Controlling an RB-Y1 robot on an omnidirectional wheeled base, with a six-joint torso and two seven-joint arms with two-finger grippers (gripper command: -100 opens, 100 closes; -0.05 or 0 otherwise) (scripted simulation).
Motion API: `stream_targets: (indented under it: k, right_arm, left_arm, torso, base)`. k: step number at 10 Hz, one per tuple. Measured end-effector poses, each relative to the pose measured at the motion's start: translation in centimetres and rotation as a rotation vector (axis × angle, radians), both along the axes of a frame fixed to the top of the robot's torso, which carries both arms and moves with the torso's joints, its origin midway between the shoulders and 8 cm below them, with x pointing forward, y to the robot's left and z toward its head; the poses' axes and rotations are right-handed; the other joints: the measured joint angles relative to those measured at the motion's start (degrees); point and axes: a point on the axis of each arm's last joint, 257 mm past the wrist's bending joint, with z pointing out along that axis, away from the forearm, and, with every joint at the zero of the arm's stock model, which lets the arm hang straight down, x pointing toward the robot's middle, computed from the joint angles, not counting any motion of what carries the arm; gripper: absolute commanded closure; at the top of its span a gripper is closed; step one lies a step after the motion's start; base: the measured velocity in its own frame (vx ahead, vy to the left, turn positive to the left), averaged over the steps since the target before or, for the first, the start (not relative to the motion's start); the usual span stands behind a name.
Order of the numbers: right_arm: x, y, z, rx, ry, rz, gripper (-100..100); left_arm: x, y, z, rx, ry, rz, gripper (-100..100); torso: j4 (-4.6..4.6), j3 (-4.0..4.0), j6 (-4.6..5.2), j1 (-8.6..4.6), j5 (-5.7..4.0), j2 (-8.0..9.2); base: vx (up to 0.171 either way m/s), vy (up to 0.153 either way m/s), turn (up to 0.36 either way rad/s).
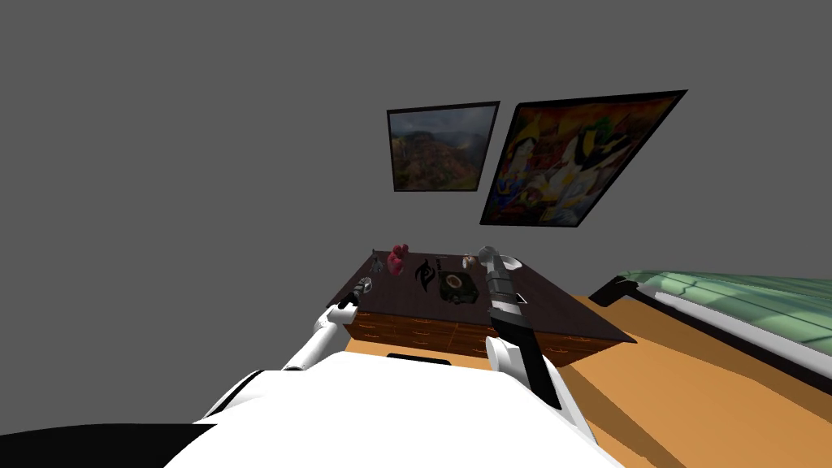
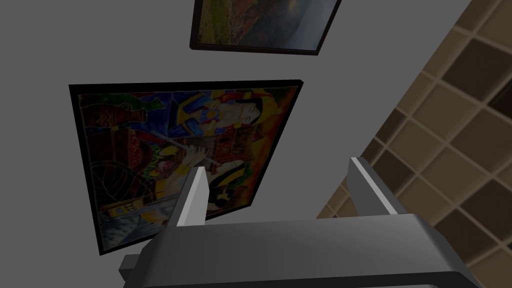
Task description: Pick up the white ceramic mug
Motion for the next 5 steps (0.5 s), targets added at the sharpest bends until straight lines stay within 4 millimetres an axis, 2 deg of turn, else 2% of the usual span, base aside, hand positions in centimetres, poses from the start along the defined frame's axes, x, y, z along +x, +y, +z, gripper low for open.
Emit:
stream_targets:
  k: [5]
  right_arm:
    - [0.0, 0.0, 0.0, 0.000, 0.000, 0.000, 0]
  left_arm:
    - [-1.1, 2.1, -2.4, -0.035, 0.087, 0.070, -100]
  torso:
    - [0.00, 0.00, -0.01, 0.05, 0.01, 0.00]
  base:
    - [0.031, 0.002, -0.005]
